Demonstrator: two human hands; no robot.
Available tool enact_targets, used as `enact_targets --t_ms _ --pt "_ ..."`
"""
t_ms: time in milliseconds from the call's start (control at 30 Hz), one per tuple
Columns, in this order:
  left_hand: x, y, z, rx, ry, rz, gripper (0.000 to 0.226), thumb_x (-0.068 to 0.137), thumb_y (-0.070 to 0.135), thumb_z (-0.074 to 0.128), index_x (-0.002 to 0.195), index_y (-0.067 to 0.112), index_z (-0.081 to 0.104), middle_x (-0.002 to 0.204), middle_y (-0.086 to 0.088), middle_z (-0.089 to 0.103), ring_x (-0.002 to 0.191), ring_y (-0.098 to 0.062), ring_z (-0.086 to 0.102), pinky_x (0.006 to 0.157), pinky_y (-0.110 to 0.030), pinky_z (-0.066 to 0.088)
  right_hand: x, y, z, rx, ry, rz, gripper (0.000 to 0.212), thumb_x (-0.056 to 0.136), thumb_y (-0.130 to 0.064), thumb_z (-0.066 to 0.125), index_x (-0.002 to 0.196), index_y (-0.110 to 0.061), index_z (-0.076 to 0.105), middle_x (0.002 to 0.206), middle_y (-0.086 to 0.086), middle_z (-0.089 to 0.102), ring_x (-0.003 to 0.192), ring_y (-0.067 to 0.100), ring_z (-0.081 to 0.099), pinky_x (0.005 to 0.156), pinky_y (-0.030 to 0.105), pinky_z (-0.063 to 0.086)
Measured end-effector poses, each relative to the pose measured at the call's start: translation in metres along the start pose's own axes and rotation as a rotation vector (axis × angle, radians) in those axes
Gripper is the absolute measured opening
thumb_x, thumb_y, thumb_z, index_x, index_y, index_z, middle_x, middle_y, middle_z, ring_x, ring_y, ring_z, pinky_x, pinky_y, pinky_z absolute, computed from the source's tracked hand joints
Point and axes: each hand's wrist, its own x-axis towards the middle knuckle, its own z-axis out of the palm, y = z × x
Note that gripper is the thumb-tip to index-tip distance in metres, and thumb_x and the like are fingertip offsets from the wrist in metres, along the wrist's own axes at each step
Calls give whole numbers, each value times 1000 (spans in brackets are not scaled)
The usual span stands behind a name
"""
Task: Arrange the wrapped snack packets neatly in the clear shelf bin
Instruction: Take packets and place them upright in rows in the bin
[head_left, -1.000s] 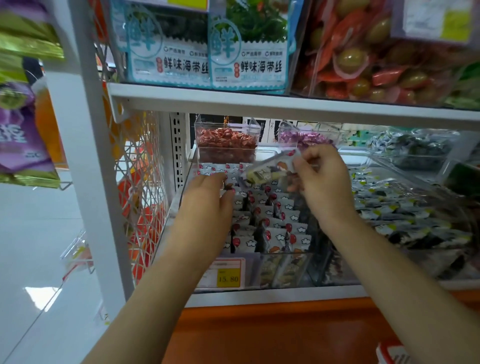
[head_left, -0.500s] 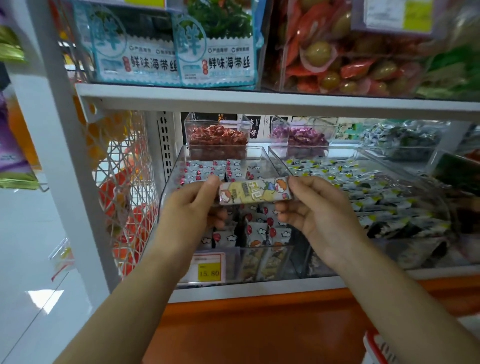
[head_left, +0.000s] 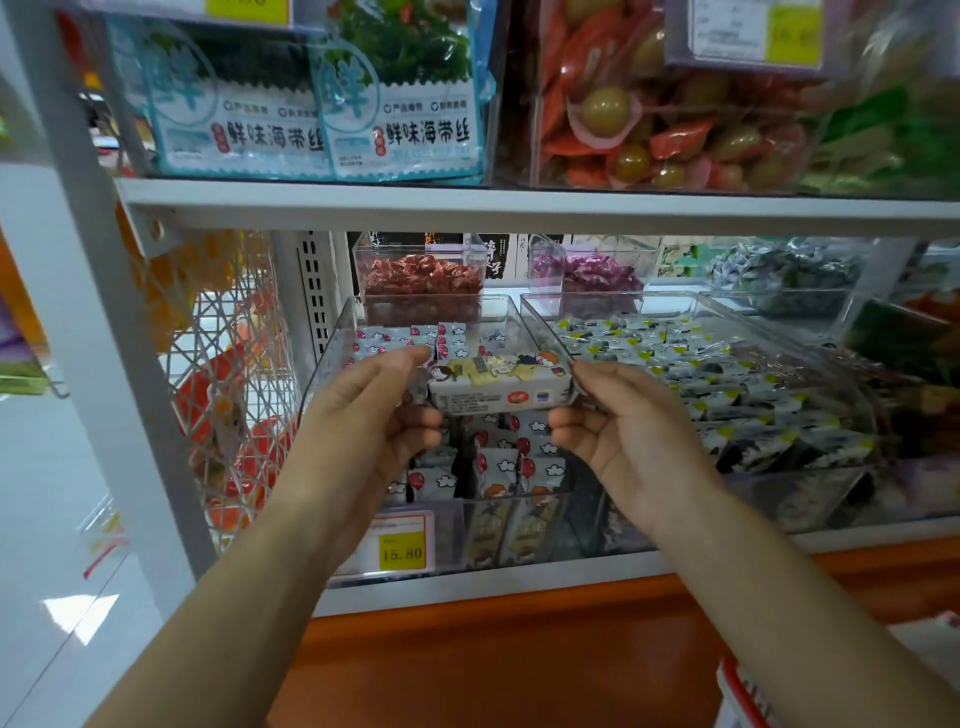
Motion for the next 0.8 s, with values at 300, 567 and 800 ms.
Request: enact_targets --t_ms 300,567,800 --pt "-1 -3 0 267 87 145 20 80 22 63 97 12 67 68 4 64 57 -6 61 55 -16 51 0 4 -4 -175 -106 -182 23 79 -17 62 101 -10 67 81 9 70 62 17 67 56 23 55" --pt "-3 -1 3 220 -12 194 35 67 24 63 99 11 66 67 2 68 61 -12 66 60 -17 53 -2 1 -2 -120 49 -150 15 88 -7 58 76 -9 65 66 5 71 54 15 65 49 22 53" --pt "-1 -4 1 163 -43 177 27 75 13 63 102 11 66 75 -4 71 71 -16 70 67 -20 55 1 -5 -5 7 111 -11 8 87 -11 59 81 -8 65 61 3 69 48 12 62 43 21 51"
